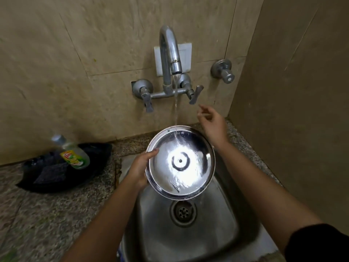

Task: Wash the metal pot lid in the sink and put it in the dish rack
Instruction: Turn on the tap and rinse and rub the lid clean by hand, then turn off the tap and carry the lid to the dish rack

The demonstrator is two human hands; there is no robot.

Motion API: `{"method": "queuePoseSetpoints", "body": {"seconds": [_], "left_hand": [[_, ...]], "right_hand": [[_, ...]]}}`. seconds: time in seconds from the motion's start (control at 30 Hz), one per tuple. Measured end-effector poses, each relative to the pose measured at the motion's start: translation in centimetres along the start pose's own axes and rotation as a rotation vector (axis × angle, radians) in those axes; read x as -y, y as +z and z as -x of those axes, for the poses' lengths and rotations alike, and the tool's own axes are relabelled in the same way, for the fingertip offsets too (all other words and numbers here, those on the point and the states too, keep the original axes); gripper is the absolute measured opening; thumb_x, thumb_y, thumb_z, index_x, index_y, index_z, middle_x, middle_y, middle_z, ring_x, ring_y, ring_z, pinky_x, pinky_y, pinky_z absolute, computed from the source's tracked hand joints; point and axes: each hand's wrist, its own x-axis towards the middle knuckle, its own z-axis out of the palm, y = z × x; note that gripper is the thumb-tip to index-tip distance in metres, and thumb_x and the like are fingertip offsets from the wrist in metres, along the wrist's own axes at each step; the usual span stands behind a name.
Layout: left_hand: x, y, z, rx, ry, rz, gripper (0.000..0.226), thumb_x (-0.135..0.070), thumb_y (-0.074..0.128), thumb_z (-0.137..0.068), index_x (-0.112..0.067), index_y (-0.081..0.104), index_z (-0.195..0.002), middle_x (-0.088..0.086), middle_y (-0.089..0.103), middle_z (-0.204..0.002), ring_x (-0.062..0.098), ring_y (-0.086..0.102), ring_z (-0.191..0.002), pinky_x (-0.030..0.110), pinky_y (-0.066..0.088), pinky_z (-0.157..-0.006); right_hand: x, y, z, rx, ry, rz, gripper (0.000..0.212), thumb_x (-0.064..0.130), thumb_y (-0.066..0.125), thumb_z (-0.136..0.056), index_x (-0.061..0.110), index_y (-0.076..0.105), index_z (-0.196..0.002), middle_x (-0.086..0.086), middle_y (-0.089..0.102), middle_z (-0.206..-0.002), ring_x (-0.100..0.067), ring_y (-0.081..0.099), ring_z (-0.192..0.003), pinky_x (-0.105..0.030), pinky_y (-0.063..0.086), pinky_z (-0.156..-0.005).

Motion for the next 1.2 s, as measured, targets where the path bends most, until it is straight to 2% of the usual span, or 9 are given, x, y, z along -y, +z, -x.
{"method": "queuePoseSetpoints", "body": {"seconds": [0.13, 0.3, 0.63, 0.73, 0.83, 0.9, 0.97, 1.07, 1.2], "left_hand": [[-0.9, -0.7, 0.0, -0.049, 0.095, -0.045, 0.031, -0.019, 0.060, -0.087, -0.004, 0.067, -0.113, 0.018, 0.072, -0.100, 0.030, 0.071, -0.082, 0.033, 0.057, -0.067], [-1.5, -0.6, 0.3, -0.135, 0.185, -0.035, 0.026, -0.013, 0.060, -0.087, 0.003, 0.067, -0.107, 0.016, 0.074, -0.085, 0.026, 0.072, -0.068, 0.032, 0.059, -0.066], [-0.9, 0.9, 1.8, -0.215, 0.233, -0.062, 0.012, -0.011, 0.061, -0.088, -0.001, 0.068, -0.087, 0.007, 0.072, -0.059, 0.019, 0.069, -0.054, 0.031, 0.056, -0.064], [-0.7, 1.3, 2.2, -0.226, 0.238, -0.044, 0.012, -0.009, 0.058, -0.089, -0.002, 0.068, -0.088, 0.003, 0.073, -0.058, 0.016, 0.070, -0.052, 0.025, 0.056, -0.052], [-0.5, 1.6, 3.0, -0.239, 0.200, -0.038, 0.015, -0.005, 0.053, -0.090, 0.002, 0.066, -0.091, 0.004, 0.071, -0.055, 0.016, 0.069, -0.048, 0.023, 0.054, -0.046], [-0.4, 1.7, 3.7, -0.248, 0.133, 0.007, 0.017, -0.001, 0.048, -0.091, 0.005, 0.063, -0.086, 0.007, 0.068, -0.049, 0.016, 0.066, -0.042, 0.024, 0.053, -0.040], [-0.4, 1.8, 4.2, -0.255, 0.051, 0.060, 0.019, 0.001, 0.041, -0.093, 0.005, 0.059, -0.088, 0.012, 0.068, -0.057, 0.021, 0.066, -0.050, 0.032, 0.058, -0.055], [0.1, 1.6, 4.6, -0.273, -0.043, 0.089, 0.020, 0.003, 0.037, -0.093, 0.001, 0.053, -0.104, 0.016, 0.059, -0.082, 0.025, 0.059, -0.072, 0.047, 0.049, -0.088], [1.4, 1.7, 5.9, -0.158, -0.166, 0.169, 0.033, -0.024, 0.042, -0.098, 0.004, 0.052, -0.110, 0.025, 0.061, -0.101, 0.037, 0.060, -0.104, 0.045, 0.057, -0.070]], "right_hand": [[1.9, 1.7, -2.3, -0.052, -0.059, 0.000, 0.017, 0.021, 0.066, -0.083, 0.015, 0.067, -0.098, 0.000, 0.061, -0.084, -0.016, 0.059, -0.078, -0.033, 0.050, -0.074], [2.5, 2.5, -3.3, -0.243, -0.114, 0.203, 0.009, 0.024, 0.069, -0.081, 0.024, 0.060, -0.079, -0.002, 0.057, -0.086, -0.018, 0.055, -0.073, -0.031, 0.046, -0.065], [2.7, 1.4, -2.6, -0.165, -0.333, 0.555, 0.032, 0.022, 0.057, -0.090, 0.018, 0.060, -0.122, -0.001, 0.060, -0.107, -0.017, 0.061, -0.077, -0.026, 0.043, -0.064], [2.7, -0.2, -1.0, 0.034, -0.220, 0.573, 0.041, 0.027, 0.054, -0.092, 0.022, 0.049, -0.132, 0.000, 0.059, -0.113, -0.019, 0.060, -0.091, -0.033, 0.048, -0.072], [1.7, -2.4, 4.9, 0.476, -0.090, 0.394, 0.046, 0.041, 0.062, -0.085, 0.019, 0.055, -0.125, 0.001, 0.060, -0.121, -0.015, 0.058, -0.106, -0.042, 0.050, -0.093], [1.1, -3.9, 9.9, 0.767, -0.086, 0.311, 0.055, 0.046, 0.068, -0.080, 0.026, 0.054, -0.130, 0.013, 0.055, -0.130, -0.001, 0.052, -0.116, -0.025, 0.045, -0.101], [0.4, -4.8, 13.4, 0.904, -0.144, 0.358, 0.066, 0.049, 0.072, -0.076, 0.030, 0.049, -0.135, 0.016, 0.052, -0.137, 0.003, 0.046, -0.124, -0.016, 0.038, -0.104], [-0.5, -5.1, 15.2, 0.724, -0.400, 0.585, 0.054, 0.041, 0.068, -0.080, 0.033, 0.052, -0.131, 0.009, 0.061, -0.131, -0.007, 0.055, -0.120, -0.031, 0.047, -0.099], [0.3, -5.2, 15.2, 0.483, -0.488, 0.603, 0.021, 0.027, 0.054, -0.091, 0.029, 0.064, -0.109, 0.003, 0.073, -0.101, -0.020, 0.067, -0.093, -0.040, 0.054, -0.072]]}}
